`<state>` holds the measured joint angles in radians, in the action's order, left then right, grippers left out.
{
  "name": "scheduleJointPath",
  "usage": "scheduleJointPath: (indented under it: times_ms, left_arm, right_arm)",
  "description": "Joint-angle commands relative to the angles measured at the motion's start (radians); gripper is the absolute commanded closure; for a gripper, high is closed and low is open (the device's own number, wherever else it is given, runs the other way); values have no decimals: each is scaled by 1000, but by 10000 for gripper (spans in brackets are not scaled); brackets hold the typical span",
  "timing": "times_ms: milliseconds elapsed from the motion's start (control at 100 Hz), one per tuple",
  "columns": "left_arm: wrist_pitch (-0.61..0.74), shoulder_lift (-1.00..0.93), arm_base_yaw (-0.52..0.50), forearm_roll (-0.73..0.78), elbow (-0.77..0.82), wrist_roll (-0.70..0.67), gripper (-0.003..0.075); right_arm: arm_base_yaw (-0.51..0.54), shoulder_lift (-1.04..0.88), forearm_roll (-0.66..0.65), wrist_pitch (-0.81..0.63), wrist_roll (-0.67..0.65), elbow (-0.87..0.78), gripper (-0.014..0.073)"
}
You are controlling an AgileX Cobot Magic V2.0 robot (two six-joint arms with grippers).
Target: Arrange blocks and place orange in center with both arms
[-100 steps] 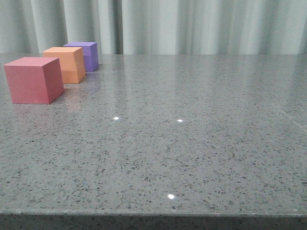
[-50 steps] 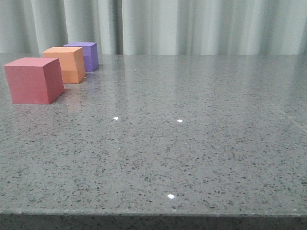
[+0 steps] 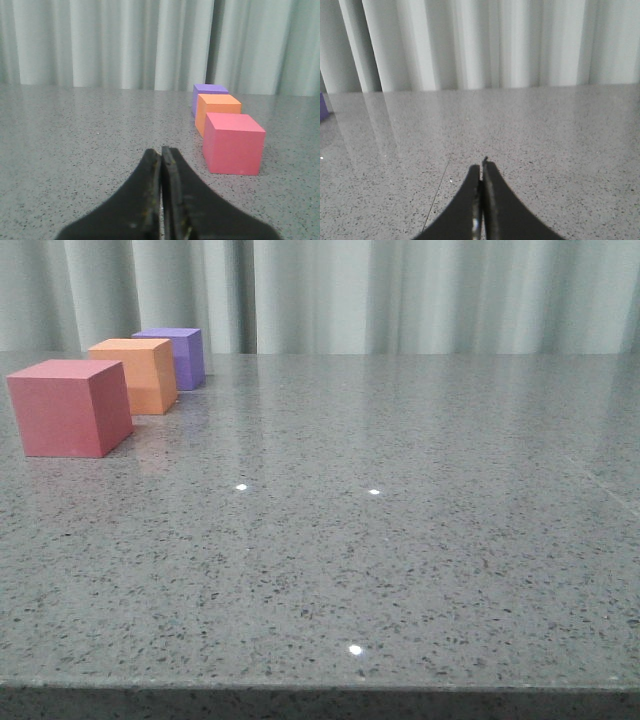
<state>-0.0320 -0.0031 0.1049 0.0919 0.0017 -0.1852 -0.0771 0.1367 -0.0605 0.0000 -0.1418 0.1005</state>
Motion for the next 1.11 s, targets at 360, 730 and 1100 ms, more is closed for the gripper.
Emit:
scheduleJointPath:
  times_ms: [360, 730, 1100]
  left_arm:
    - [88, -38, -2, -8, 43, -2, 741]
    - [88, -38, -2, -8, 43, -2, 741]
    - [88, -38, -2, -8, 43, -2, 741]
  right_arm:
    - [17, -162, 9, -113, 14, -110, 662]
    - [17, -162, 9, -112, 14, -110, 662]
    - [17, -162, 9, -112, 14, -110, 662]
